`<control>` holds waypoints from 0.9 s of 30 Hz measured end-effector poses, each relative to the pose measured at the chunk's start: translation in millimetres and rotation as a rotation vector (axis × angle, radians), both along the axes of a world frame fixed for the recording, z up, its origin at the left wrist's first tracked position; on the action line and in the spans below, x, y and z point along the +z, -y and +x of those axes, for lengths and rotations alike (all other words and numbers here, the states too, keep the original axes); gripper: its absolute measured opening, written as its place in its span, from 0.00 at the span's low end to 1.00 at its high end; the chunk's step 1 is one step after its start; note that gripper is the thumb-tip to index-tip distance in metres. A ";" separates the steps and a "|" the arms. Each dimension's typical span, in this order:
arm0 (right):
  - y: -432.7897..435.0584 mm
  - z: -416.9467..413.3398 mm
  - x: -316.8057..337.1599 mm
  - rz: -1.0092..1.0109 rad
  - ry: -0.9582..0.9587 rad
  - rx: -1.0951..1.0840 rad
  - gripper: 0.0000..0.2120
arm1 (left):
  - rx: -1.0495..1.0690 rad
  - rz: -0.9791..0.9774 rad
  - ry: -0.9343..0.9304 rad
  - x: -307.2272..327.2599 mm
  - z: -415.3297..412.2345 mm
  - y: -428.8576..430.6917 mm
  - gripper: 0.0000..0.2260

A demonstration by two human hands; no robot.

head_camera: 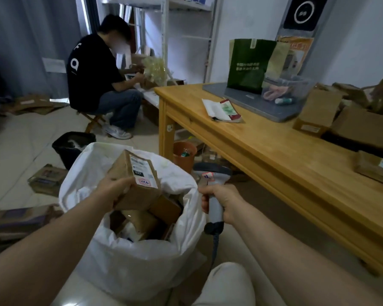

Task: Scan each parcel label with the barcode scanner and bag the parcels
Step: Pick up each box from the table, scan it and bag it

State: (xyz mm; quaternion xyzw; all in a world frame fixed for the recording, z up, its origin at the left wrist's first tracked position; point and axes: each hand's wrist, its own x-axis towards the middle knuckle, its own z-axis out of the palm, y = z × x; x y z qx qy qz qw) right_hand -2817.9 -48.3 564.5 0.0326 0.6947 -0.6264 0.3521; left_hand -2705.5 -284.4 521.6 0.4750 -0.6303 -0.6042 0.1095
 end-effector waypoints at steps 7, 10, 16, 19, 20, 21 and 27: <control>23.3 -12.8 -63.6 0.124 0.043 -0.057 0.19 | -0.192 -0.405 0.191 -34.6 -13.6 22.0 0.18; 35.3 -18.5 -79.6 0.131 0.072 -0.055 0.20 | -0.327 -0.686 0.424 -47.2 -30.7 32.3 0.26; 47.6 -30.4 -103.2 0.139 0.100 -0.072 0.19 | -0.703 -0.952 0.716 -53.2 -74.1 27.4 0.34; 46.6 -38.8 -109.6 0.131 0.110 -0.078 0.26 | -0.722 -0.922 0.681 -53.8 -70.8 28.7 0.35; 46.4 -40.9 -111.4 0.127 0.113 -0.068 0.27 | -0.690 -0.909 0.644 -54.3 -67.3 30.5 0.35; 46.5 -41.8 -113.1 0.125 0.115 -0.058 0.26 | -0.653 -0.904 0.605 -54.3 -63.5 32.6 0.35; 42.6 -37.2 -118.4 0.140 0.145 0.008 0.28 | -0.585 -0.838 0.426 -30.9 -44.9 40.9 0.35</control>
